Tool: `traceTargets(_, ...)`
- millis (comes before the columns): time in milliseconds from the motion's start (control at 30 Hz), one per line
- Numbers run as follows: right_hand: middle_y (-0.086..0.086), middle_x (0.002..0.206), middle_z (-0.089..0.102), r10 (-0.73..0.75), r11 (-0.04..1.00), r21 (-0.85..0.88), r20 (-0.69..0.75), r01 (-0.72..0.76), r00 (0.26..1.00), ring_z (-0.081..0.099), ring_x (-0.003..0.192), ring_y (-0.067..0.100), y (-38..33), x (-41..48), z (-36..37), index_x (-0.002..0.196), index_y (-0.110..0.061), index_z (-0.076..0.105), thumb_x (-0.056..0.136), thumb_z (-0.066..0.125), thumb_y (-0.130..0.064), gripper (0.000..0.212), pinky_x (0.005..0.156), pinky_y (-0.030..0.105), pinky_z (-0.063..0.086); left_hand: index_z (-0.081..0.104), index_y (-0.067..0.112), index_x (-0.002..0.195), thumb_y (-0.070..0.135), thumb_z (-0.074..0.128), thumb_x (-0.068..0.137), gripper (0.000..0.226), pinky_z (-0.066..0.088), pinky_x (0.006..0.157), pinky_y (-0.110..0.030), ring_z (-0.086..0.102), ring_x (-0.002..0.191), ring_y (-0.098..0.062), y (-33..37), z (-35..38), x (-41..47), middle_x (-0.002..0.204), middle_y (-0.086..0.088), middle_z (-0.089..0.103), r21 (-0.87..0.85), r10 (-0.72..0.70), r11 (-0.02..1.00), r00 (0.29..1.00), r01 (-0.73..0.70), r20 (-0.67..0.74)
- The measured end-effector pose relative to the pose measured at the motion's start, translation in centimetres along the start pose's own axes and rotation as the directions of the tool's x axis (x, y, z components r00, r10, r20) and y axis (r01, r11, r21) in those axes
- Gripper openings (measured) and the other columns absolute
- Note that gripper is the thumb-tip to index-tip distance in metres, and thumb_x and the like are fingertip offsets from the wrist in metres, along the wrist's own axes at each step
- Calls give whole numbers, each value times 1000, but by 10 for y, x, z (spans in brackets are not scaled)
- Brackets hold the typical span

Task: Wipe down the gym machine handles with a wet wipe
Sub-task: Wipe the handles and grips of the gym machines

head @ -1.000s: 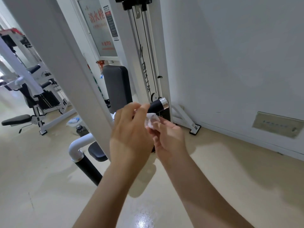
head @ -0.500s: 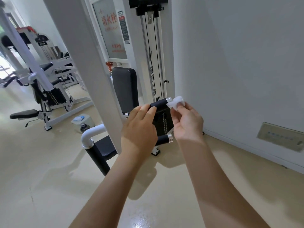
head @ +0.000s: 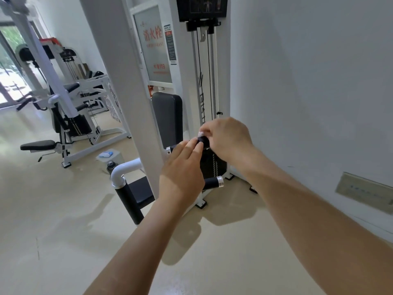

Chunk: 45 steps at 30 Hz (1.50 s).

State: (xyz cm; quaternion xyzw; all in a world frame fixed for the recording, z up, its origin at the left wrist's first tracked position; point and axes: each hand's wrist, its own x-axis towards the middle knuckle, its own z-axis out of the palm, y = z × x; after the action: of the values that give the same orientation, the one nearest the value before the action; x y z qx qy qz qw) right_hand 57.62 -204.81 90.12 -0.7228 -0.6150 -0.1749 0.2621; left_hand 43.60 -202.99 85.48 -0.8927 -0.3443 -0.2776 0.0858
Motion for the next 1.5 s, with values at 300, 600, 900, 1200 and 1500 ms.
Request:
traceTargets(300,0,73,68,33,965,263,-129,3,991,52,60,14,10,-19,-2,97,-20,73,91,58,-17,16,52,13,27,48,11,137,11,72,70,70,37,106,-35,44,131,-26,-7,-2,-1,143,-7,47,64,3,998,995,-9,101)
traceTargets(600,-11,82,67,382,829,520,-257,-206,888,60,72,7,12,-37,15,104,-15,73,91,60,-13,19,61,-3,37,52,9,133,1,70,65,71,40,104,-38,46,130,-27,-2,6,-7,139,-9,52,45,-11,999,999,10,36)
traceTargets(900,-4,87,71,681,384,825,50,-414,731,68,79,10,18,-43,22,104,-12,71,90,60,-9,18,70,19,55,53,9,132,-1,69,68,67,34,105,-36,48,129,-28,0,5,-6,138,-9,53,53,-33,998,999,32,12)
traceTargets(1200,11,84,74,342,-658,688,636,-307,692,71,68,17,-12,-90,8,102,-3,65,95,43,-1,23,61,30,59,55,35,128,26,51,96,33,39,98,-21,51,119,-2,1,-29,-14,130,21,54,-606,-253,741,956,290,148)
traceTargets(1500,17,84,62,19,-571,704,525,-422,851,59,75,24,-136,-96,0,100,-1,58,84,57,-15,22,69,35,51,72,23,87,26,73,73,14,54,63,-29,64,69,-18,-44,-94,-89,76,7,66,-760,-292,644,947,93,-131)
